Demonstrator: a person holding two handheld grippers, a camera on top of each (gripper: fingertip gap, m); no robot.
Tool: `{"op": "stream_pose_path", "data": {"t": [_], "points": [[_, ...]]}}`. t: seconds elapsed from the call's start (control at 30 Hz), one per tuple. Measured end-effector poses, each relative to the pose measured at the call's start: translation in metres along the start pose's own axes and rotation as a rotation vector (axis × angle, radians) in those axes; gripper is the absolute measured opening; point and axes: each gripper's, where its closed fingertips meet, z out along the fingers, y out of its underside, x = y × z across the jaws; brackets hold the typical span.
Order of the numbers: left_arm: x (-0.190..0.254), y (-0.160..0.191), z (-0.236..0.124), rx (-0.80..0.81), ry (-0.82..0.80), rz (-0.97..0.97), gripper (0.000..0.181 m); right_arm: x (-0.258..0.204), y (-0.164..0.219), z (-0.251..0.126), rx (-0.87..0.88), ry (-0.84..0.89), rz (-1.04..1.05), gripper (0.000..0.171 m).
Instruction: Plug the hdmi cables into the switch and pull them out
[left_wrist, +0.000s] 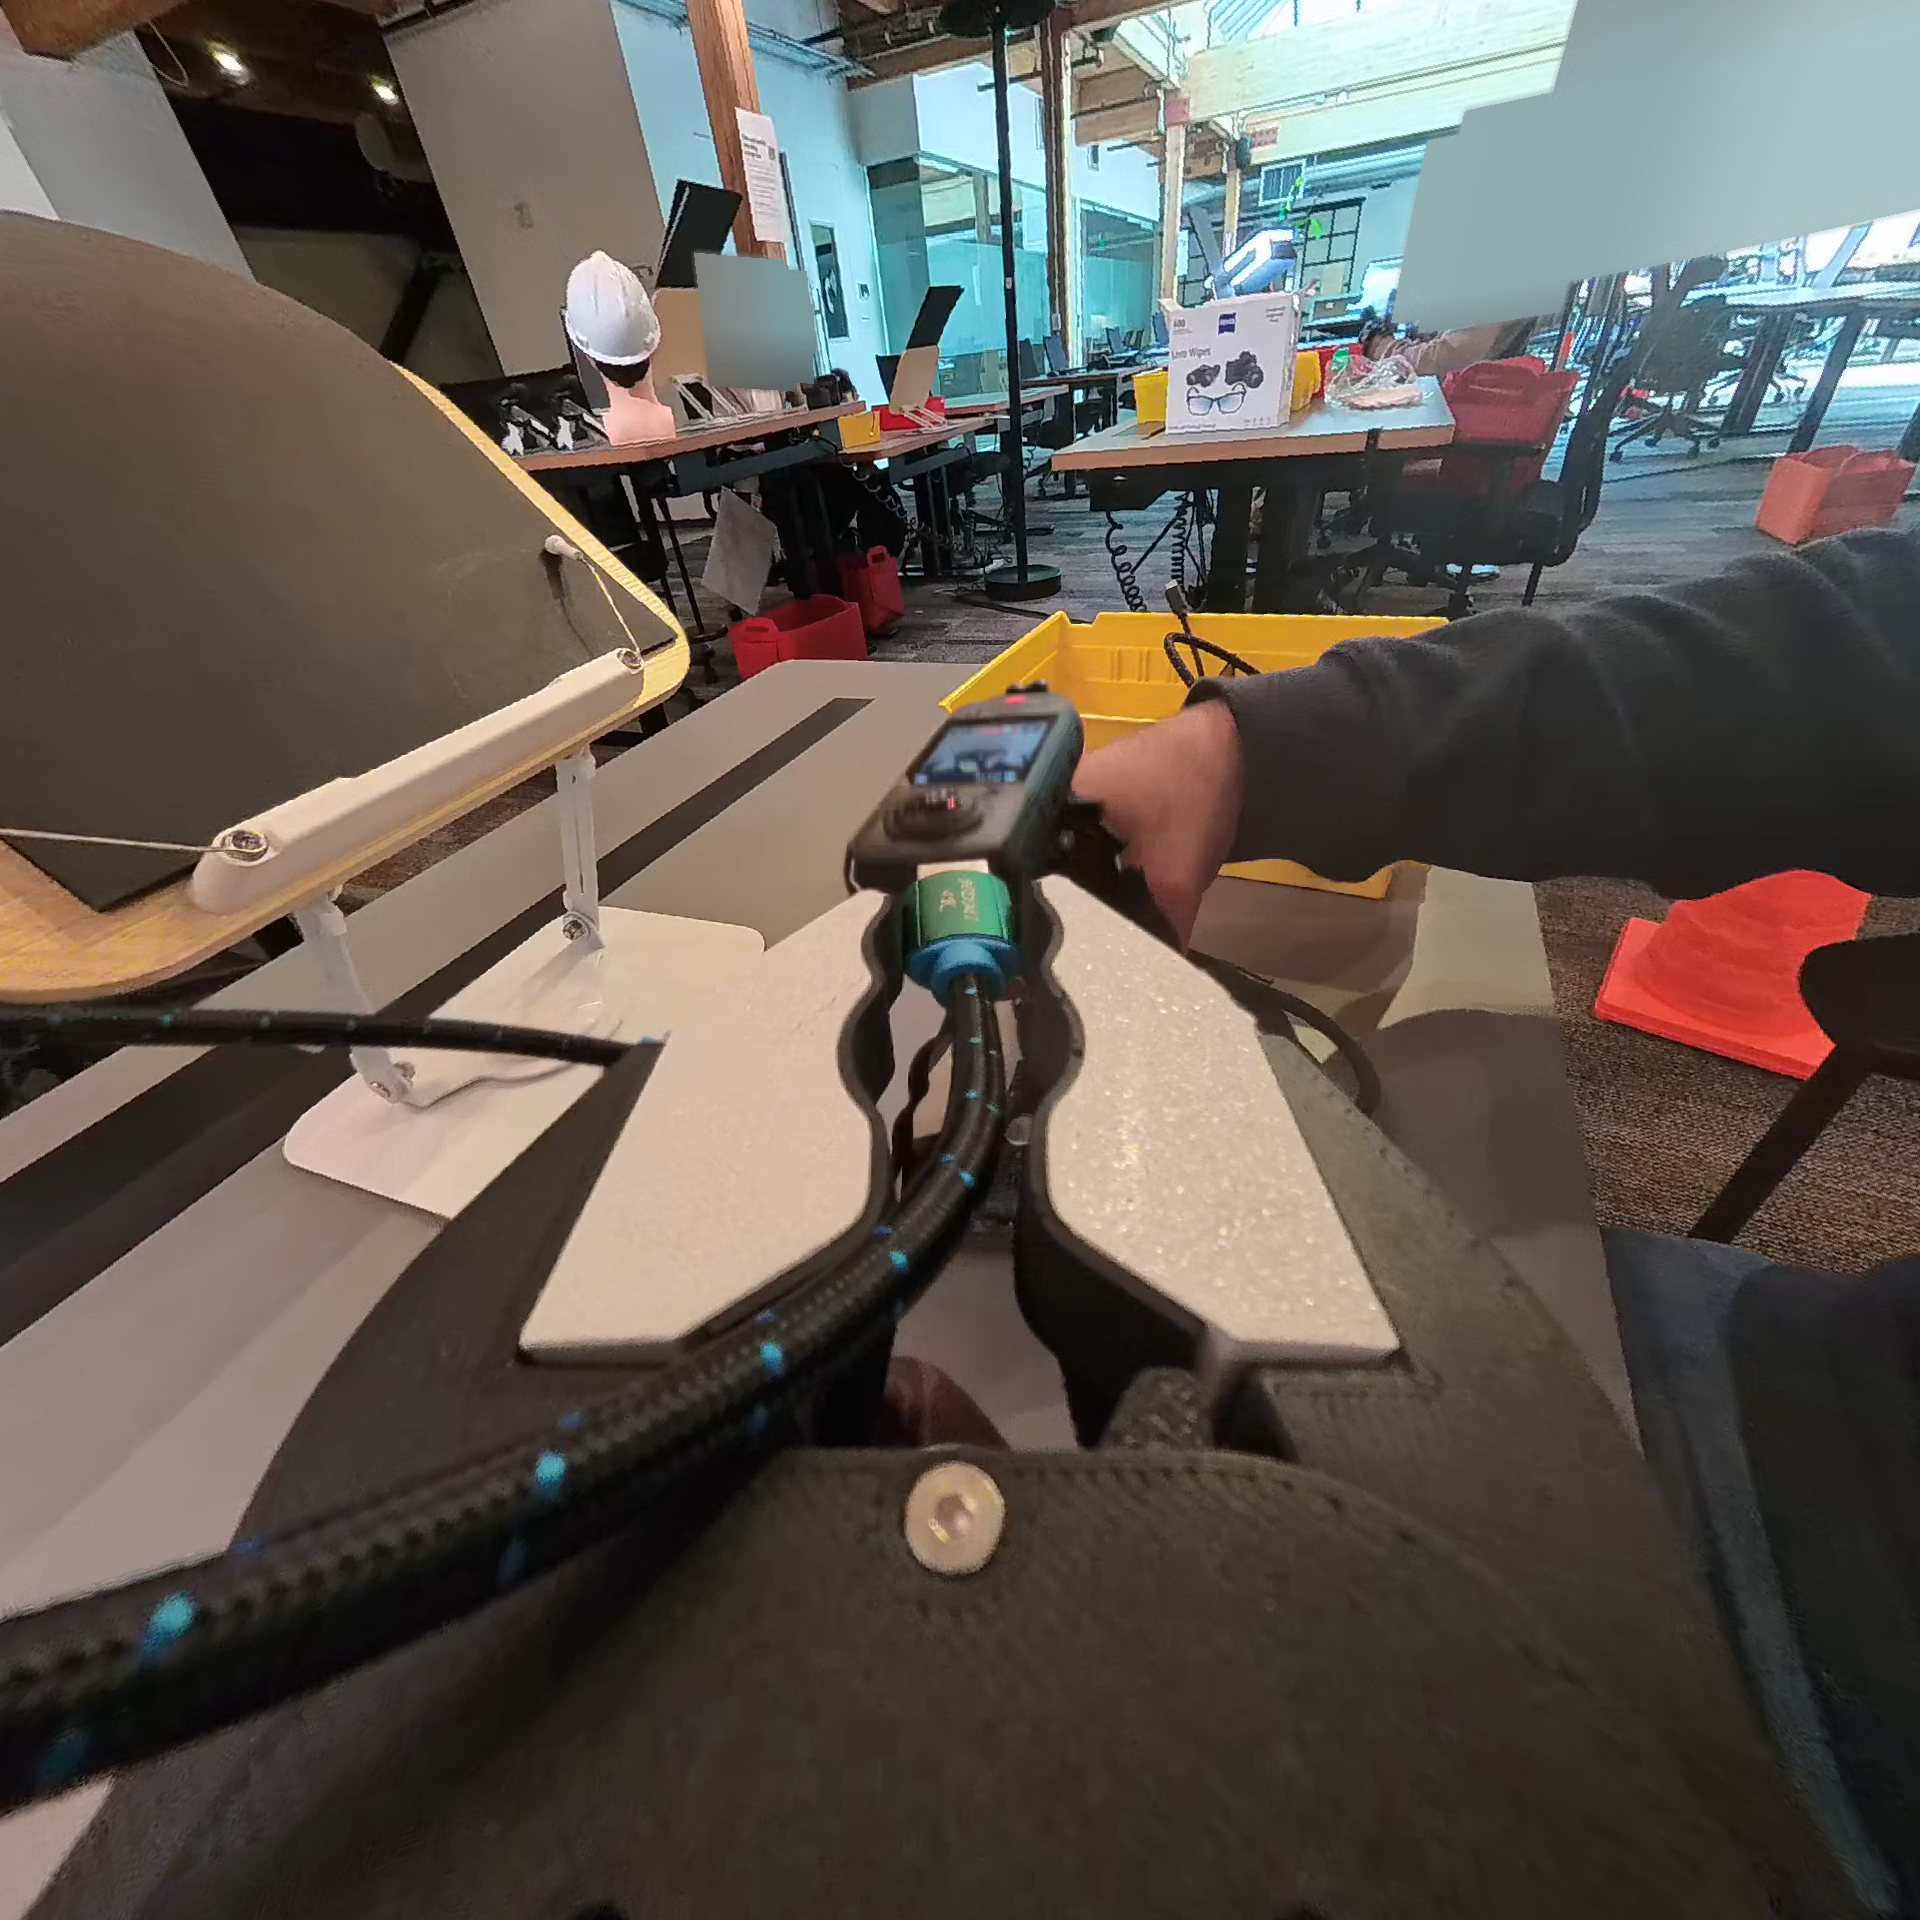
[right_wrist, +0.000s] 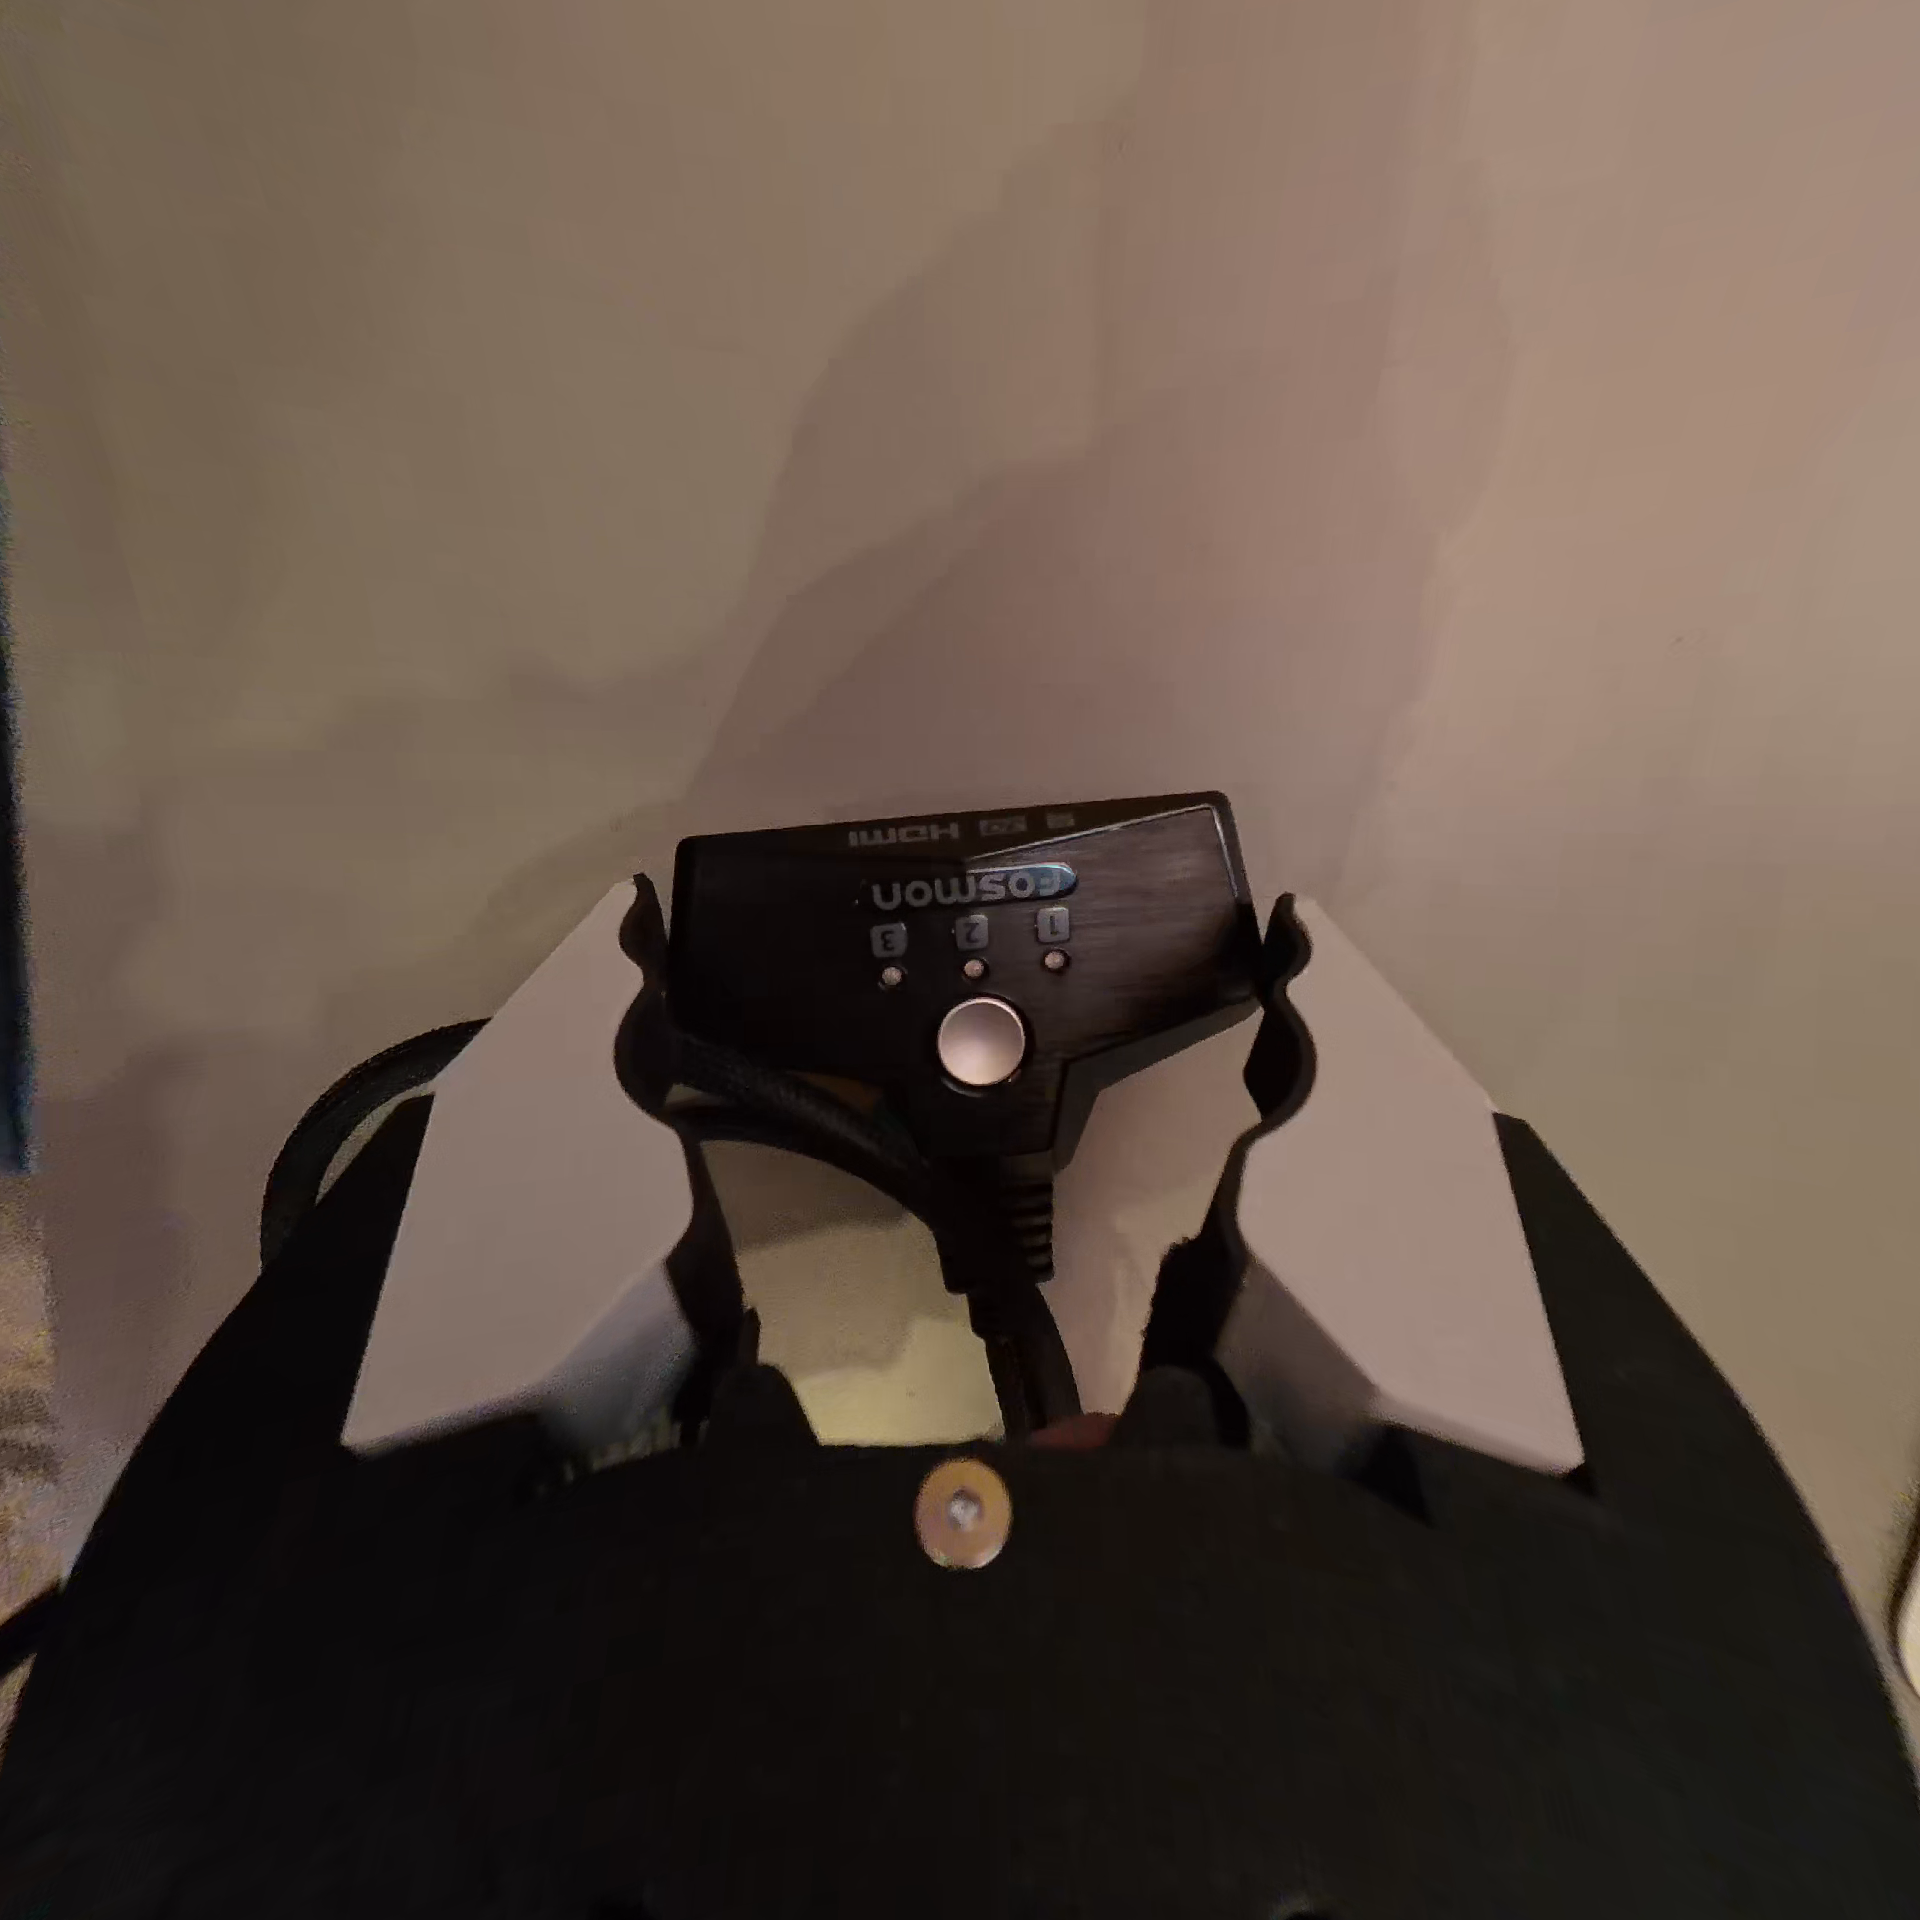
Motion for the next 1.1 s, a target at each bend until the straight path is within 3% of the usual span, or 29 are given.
{"op": "stream_pose_path", "data": {"t": [0.27,0.5,0.67,1.1], "points": [[-0.006,0.001,-0.002,-0.023,-0.016,0.018,0.020,-0.009,-0.037,-0.061,0.256,-0.076,0.000,0.111],[0.002,0.007,0.004,-0.057,0.008,0.026,0.020,-0.016,-0.064,-0.096,0.309,-0.091,-0.066,0.110],[0.004,0.011,0.005,-0.083,0.017,0.032,0.021,-0.017,-0.068,-0.095,0.282,-0.078,-0.077,0.110],[0.013,0.037,0.012,-0.188,0.078,0.025,0.021,-0.024,-0.071,-0.081,0.401,-0.080,-0.045,0.110]]}}
